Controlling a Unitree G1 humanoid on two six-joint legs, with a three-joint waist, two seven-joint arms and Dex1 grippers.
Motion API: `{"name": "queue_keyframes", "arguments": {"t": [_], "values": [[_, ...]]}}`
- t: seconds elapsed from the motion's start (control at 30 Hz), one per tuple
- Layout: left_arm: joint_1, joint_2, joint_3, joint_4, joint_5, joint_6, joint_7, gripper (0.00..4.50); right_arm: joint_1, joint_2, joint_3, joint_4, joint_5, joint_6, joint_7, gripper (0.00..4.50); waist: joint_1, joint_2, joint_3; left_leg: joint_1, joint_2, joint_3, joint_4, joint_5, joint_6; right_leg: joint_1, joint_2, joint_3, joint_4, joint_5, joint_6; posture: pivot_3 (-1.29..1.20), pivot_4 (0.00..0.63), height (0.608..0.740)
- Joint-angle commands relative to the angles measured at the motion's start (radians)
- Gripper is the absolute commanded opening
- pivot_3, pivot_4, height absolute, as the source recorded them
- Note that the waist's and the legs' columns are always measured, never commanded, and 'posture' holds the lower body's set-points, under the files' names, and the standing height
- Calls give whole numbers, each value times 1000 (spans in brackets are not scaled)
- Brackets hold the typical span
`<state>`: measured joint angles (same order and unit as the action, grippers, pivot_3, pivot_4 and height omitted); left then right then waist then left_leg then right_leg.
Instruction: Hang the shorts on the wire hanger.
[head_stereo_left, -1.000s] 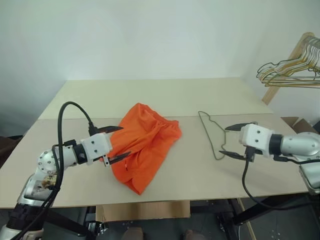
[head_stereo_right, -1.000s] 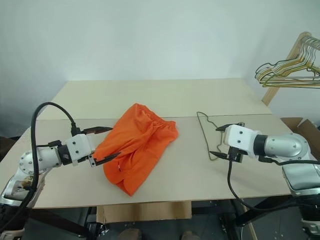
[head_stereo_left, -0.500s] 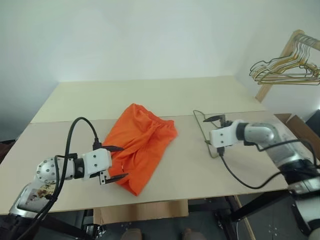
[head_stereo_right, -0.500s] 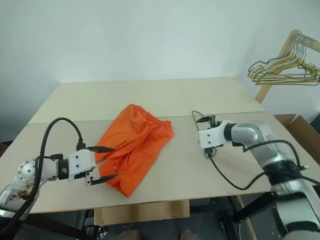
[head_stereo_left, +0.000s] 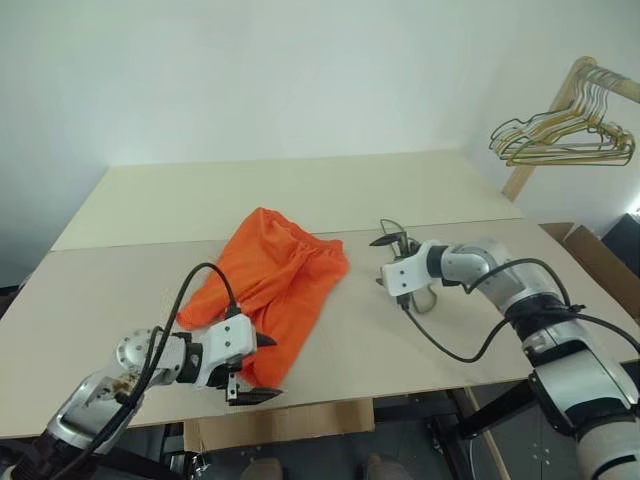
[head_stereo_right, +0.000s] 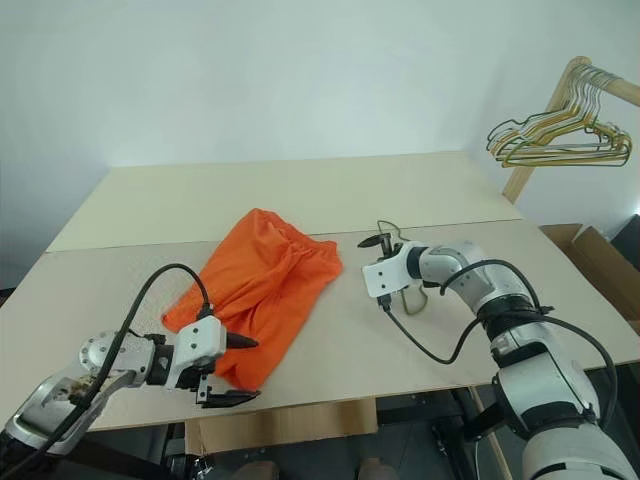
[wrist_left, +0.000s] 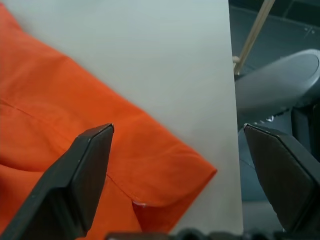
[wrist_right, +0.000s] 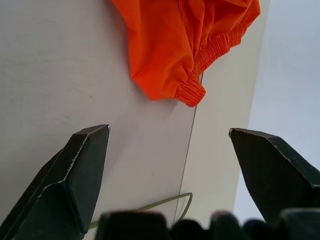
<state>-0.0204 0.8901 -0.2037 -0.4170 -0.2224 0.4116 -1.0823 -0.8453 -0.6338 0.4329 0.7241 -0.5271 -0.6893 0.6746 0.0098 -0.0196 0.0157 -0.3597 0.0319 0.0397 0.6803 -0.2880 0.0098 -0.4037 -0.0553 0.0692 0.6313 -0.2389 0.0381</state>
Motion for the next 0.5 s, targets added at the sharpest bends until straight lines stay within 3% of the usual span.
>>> {"name": "queue_keyframes", "arguments": {"t": [0.03,0.07,0.17,0.5], "values": [[-34,-3,-47,39,90,-49,26,4500,-5,-2,-34,-54,36,16,-8,4444,0,0,0,0,0,0,0,0,0,0,0,0,0,0,0,82,0,740],[-50,-20,-51,55,89,-36,35,4500,2,-4,-38,-63,41,24,-5,4444,0,0,0,0,0,0,0,0,0,0,0,0,0,0,0,79,0,740],[-78,-53,-60,91,83,-43,25,3894,17,-10,-45,-83,45,41,-3,4500,2,0,0,0,0,0,0,0,0,0,0,0,0,0,0,68,0,740],[-78,-79,-101,187,136,-123,9,727,62,-43,-60,-165,63,95,16,4500,-12,0,0,1,0,0,0,0,0,0,0,0,0,0,0,44,0,740]]}}
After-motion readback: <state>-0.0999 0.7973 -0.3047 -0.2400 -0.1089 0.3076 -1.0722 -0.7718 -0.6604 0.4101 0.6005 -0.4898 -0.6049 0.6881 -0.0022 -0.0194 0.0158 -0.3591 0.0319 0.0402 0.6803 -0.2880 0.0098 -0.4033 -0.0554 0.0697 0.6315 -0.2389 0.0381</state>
